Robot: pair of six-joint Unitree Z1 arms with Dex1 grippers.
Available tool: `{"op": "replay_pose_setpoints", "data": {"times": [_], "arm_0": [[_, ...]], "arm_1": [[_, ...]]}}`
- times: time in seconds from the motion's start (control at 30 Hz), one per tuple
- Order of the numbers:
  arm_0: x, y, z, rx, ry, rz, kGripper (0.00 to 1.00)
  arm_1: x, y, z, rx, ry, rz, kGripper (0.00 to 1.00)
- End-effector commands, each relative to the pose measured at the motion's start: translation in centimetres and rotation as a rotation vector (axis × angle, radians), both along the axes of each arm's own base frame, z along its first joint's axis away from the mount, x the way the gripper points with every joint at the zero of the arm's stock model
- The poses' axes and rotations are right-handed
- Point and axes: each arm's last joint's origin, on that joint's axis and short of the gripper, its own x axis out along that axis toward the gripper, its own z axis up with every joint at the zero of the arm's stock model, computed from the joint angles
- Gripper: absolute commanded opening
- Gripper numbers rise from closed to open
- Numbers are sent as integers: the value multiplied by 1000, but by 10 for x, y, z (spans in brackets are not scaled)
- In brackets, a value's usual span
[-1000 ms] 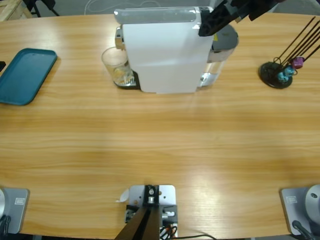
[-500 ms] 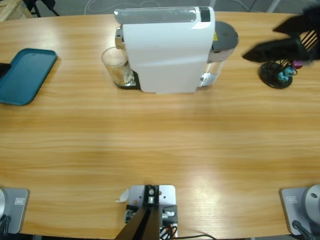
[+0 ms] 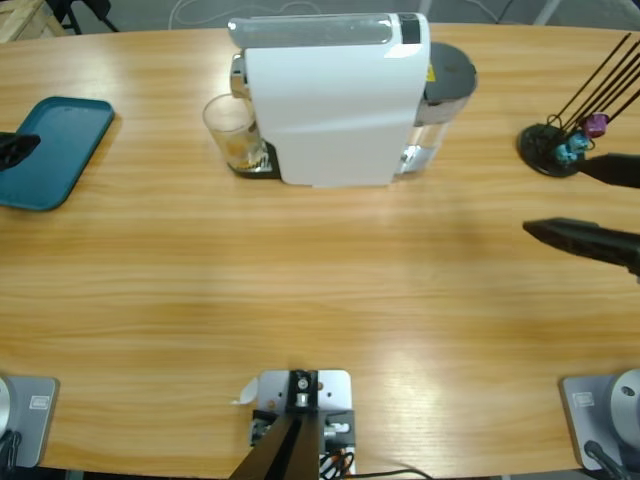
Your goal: Pour coffee
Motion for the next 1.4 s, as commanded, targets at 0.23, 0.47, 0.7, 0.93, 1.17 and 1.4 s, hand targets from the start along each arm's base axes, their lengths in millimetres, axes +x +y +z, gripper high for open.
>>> {"op": "replay_pose_setpoints", "data": {"times": [0.23, 0.47, 0.7, 0.93, 1.17, 1.4], "arm_0": [[-9, -1, -18, -23, 38, -92, 973], [0, -13, -22, -21, 69, -146, 977], [4, -12, -26, 24, 54, -109, 936], [5, -12, -25, 16, 31, -89, 936], [9, -15, -29, 25, 52, -89, 936], [10, -15, -30, 27, 55, -89, 936]], "arm_1": [[-3, -3, -19, 23, -21, -15, 934], [-6, -4, -19, 37, -42, -18, 995], [-2, 1, -20, 13, -34, 18, 858], [1, 6, -20, 12, -19, 49, 858], [5, 9, -23, -2, 5, 58, 862], [6, 10, -24, -6, 11, 58, 866]]}}
